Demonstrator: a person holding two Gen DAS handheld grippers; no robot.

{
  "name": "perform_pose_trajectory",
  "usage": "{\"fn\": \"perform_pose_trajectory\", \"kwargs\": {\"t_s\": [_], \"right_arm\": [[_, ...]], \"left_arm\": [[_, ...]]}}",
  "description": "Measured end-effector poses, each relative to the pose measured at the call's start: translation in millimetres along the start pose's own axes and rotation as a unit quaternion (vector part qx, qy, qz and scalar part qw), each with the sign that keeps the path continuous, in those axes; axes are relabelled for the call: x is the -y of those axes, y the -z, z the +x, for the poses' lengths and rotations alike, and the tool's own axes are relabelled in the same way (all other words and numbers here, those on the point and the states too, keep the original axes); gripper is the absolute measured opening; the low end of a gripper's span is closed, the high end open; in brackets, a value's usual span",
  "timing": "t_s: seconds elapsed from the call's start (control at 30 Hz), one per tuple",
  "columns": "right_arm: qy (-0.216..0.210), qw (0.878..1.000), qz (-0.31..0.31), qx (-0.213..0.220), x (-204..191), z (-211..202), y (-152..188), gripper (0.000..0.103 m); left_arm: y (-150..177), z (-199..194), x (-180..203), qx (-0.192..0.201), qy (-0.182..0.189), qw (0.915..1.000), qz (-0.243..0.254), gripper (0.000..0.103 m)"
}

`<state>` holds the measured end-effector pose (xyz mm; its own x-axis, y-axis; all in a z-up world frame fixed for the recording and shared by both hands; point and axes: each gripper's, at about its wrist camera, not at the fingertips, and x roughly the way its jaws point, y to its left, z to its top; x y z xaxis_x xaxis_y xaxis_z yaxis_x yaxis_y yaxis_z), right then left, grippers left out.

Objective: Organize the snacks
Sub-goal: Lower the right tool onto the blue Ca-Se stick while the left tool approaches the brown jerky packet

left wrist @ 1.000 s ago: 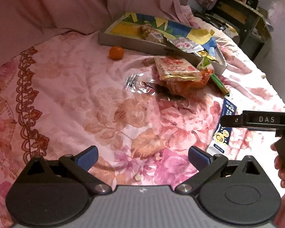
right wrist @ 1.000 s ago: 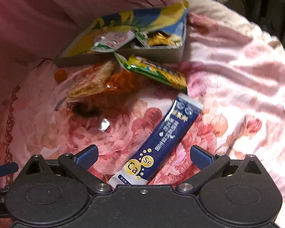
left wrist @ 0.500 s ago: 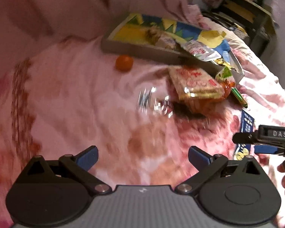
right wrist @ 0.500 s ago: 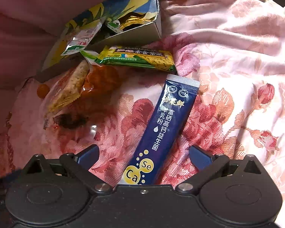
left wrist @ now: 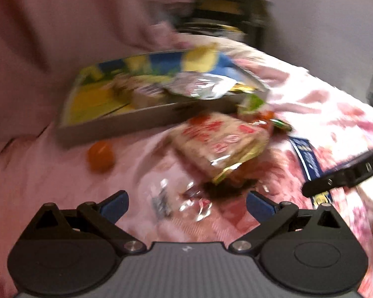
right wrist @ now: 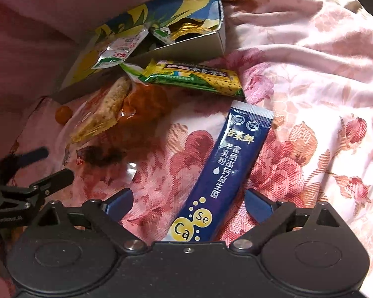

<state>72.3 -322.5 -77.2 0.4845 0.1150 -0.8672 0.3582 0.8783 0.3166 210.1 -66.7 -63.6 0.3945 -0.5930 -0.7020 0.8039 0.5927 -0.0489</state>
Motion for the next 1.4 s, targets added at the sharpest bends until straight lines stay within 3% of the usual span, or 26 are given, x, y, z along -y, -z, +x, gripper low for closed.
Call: {"fn": "perform_pose_trajectory", "kwargs": {"t_s": [0.2,0.33,0.67,0.97,1.1,1.4], "right_arm": [[-0.001,1.0,-0.015,-0.002,-6.4,3.0,1.0,0.096],[-0.002,1.0,-0.015,-0.003,-7.0,4.9,-0.4,0.096],[0.001,1.0,-0.025,-0.004,-11.2,6.4,-0.1,0.096],[-0.004,1.0,-0.021,-0.006,-9.2,6.0,-0.4,0.096],[-0.01,1.0,-0.014,-0.007,-4.6,3.1,1.0,0.095],[-0.023,0.999,0.026,-0.009,11.5,-6.8,2.5,0.093]], "left_arm": [[-7.4,22.7,2.6,-0.029,0.057,0.9941,0.087,0.103],[-6.8,33.7,5.5,-0.037,0.074,0.9886,0.125,0.103],[-8.7,43.2,1.2,-0.049,0.1,0.9852,0.13,0.102],[-5.2,27.8,12.8,-0.107,0.132,0.9795,0.109,0.101],[1.4,19.1,22.3,-0.119,0.137,0.9813,0.063,0.1],[16.5,-1.6,55.0,-0.132,0.171,0.9763,0.009,0.094]]}}
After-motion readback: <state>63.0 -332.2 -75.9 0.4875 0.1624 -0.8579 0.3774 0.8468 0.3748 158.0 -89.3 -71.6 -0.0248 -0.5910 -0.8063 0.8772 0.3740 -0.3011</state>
